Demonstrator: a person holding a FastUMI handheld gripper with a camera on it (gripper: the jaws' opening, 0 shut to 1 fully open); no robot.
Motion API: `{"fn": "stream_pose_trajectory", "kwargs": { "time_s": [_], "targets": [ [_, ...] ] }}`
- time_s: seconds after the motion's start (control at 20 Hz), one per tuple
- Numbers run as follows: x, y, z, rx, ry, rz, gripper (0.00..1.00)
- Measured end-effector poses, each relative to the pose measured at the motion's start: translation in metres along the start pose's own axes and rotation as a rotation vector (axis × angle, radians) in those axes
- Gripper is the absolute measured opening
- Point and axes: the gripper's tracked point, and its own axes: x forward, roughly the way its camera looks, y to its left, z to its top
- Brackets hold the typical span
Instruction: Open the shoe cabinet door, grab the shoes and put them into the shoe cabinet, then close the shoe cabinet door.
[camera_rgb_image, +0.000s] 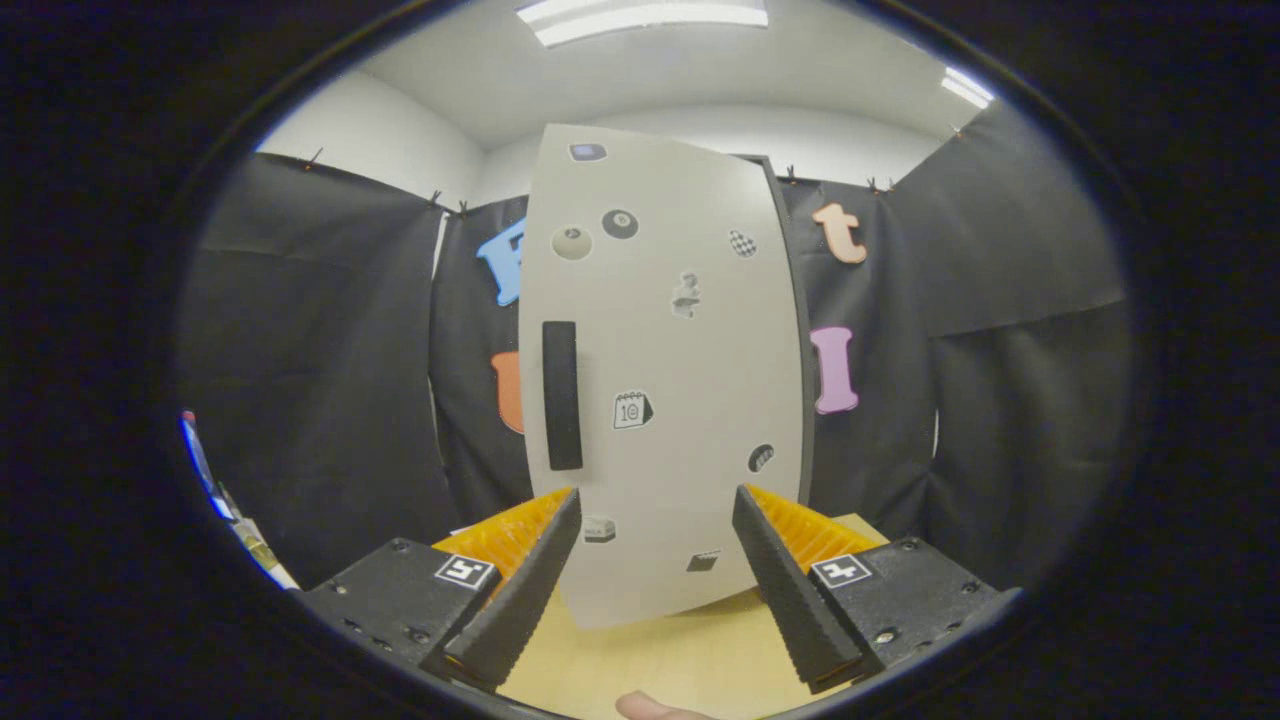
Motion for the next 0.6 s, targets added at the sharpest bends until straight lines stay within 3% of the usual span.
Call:
{"fn": "stream_pose_trajectory", "kwargs": {
  "time_s": [0.6],
  "targets": [
    [-0.072,-0.015,0.003,-0.059,-0.072,0.044,1.00]
  ]
}}
